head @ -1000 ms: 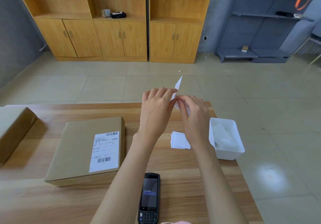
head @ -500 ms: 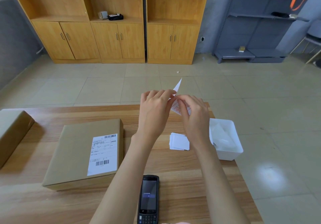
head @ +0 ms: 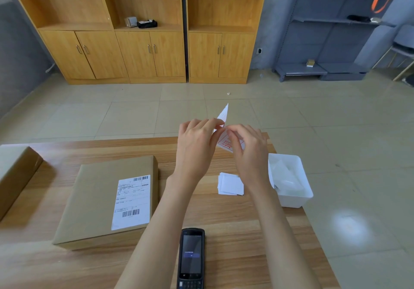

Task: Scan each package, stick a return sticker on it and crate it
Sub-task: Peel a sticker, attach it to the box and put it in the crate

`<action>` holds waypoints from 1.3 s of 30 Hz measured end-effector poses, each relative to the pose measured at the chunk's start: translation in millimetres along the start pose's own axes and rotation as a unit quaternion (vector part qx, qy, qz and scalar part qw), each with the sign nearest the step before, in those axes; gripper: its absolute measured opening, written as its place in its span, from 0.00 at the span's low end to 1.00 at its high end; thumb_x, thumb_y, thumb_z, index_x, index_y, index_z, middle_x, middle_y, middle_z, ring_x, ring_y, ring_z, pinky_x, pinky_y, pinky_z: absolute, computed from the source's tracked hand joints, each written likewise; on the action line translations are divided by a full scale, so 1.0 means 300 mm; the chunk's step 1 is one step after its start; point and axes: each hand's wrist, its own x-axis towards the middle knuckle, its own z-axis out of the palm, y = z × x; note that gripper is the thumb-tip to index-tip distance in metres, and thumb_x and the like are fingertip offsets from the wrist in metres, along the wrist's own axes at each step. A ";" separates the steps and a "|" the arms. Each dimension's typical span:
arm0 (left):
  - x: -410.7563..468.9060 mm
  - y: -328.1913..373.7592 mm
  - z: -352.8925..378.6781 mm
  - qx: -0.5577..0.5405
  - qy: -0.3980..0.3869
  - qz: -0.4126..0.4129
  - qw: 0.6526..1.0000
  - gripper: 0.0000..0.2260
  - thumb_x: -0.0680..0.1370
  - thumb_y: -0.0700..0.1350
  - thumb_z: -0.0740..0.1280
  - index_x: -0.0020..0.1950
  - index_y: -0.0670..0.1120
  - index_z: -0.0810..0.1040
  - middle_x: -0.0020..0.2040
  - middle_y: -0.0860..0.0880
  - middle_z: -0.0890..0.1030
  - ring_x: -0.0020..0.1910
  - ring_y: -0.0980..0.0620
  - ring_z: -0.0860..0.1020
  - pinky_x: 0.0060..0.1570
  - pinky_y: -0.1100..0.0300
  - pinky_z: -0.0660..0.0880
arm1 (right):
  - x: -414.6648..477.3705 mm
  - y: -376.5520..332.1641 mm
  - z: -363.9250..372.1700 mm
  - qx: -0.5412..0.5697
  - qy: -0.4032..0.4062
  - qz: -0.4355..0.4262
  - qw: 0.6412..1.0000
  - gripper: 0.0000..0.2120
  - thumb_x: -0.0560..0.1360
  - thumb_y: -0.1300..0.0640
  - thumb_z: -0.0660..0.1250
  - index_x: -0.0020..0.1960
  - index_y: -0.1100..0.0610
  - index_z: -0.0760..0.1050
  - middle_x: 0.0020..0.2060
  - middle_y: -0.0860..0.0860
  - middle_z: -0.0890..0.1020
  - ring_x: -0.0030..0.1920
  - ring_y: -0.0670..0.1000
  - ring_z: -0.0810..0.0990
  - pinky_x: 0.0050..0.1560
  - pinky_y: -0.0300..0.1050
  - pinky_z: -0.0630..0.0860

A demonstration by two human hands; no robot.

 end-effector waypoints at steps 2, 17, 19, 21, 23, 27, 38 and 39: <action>0.000 -0.002 0.001 0.001 0.000 0.003 1.000 0.13 0.79 0.51 0.58 0.51 0.48 0.80 0.42 0.55 0.83 0.42 0.49 0.78 0.48 0.59 0.64 | 0.001 0.004 0.000 -0.003 -0.003 -0.001 1.000 0.09 0.80 0.56 0.59 0.50 0.53 0.78 0.42 0.45 0.79 0.47 0.49 0.73 0.49 0.41 0.63; -0.006 -0.003 0.001 -0.002 -0.029 0.009 1.000 0.14 0.79 0.50 0.57 0.51 0.48 0.80 0.43 0.54 0.83 0.41 0.49 0.78 0.44 0.55 0.70 | -0.004 0.001 -0.004 0.024 -0.027 0.014 0.999 0.09 0.80 0.56 0.59 0.51 0.53 0.77 0.43 0.41 0.79 0.48 0.49 0.73 0.52 0.43 0.65; -0.006 0.005 0.003 -0.012 -0.034 0.011 0.999 0.13 0.80 0.51 0.56 0.49 0.48 0.80 0.42 0.54 0.82 0.40 0.49 0.78 0.41 0.55 0.72 | -0.003 0.001 -0.008 0.032 -0.034 0.022 0.999 0.09 0.79 0.57 0.59 0.51 0.53 0.78 0.43 0.41 0.79 0.48 0.47 0.71 0.52 0.44 0.65; -0.003 0.008 0.006 -0.018 -0.038 0.009 0.999 0.14 0.80 0.51 0.56 0.49 0.48 0.79 0.41 0.53 0.82 0.39 0.49 0.78 0.40 0.54 0.72 | -0.002 0.002 -0.012 0.039 -0.039 0.027 0.998 0.10 0.78 0.57 0.59 0.52 0.53 0.79 0.44 0.43 0.81 0.47 0.45 0.70 0.52 0.45 0.67; -0.004 0.007 0.006 -0.023 -0.035 0.005 0.999 0.15 0.80 0.52 0.55 0.49 0.48 0.79 0.41 0.53 0.82 0.40 0.49 0.79 0.40 0.54 0.72 | -0.003 0.004 -0.017 0.041 -0.042 0.029 0.998 0.10 0.78 0.57 0.60 0.52 0.52 0.79 0.45 0.45 0.82 0.48 0.46 0.71 0.53 0.46 0.67; -0.005 0.004 0.002 -0.023 -0.027 -0.001 0.999 0.15 0.80 0.52 0.55 0.50 0.48 0.80 0.42 0.54 0.82 0.40 0.49 0.79 0.39 0.55 0.73 | -0.004 0.003 -0.021 0.045 -0.038 0.030 0.998 0.11 0.78 0.58 0.60 0.53 0.52 0.80 0.45 0.45 0.82 0.50 0.48 0.73 0.55 0.49 0.69; -0.012 0.006 0.000 -0.034 -0.020 0.004 0.999 0.11 0.78 0.51 0.59 0.44 0.48 0.78 0.39 0.56 0.80 0.39 0.50 0.78 0.36 0.58 0.70 | -0.007 -0.001 -0.018 0.038 -0.023 0.031 0.999 0.08 0.75 0.52 0.63 0.45 0.52 0.79 0.40 0.42 0.81 0.47 0.50 0.75 0.52 0.51 0.71; -0.013 0.008 0.000 -0.038 -0.019 0.007 0.999 0.11 0.78 0.51 0.59 0.44 0.48 0.78 0.39 0.55 0.80 0.39 0.50 0.78 0.36 0.58 0.71 | -0.008 0.002 -0.018 0.034 -0.021 0.031 0.999 0.07 0.75 0.51 0.63 0.45 0.52 0.79 0.40 0.41 0.81 0.47 0.50 0.75 0.52 0.51 0.71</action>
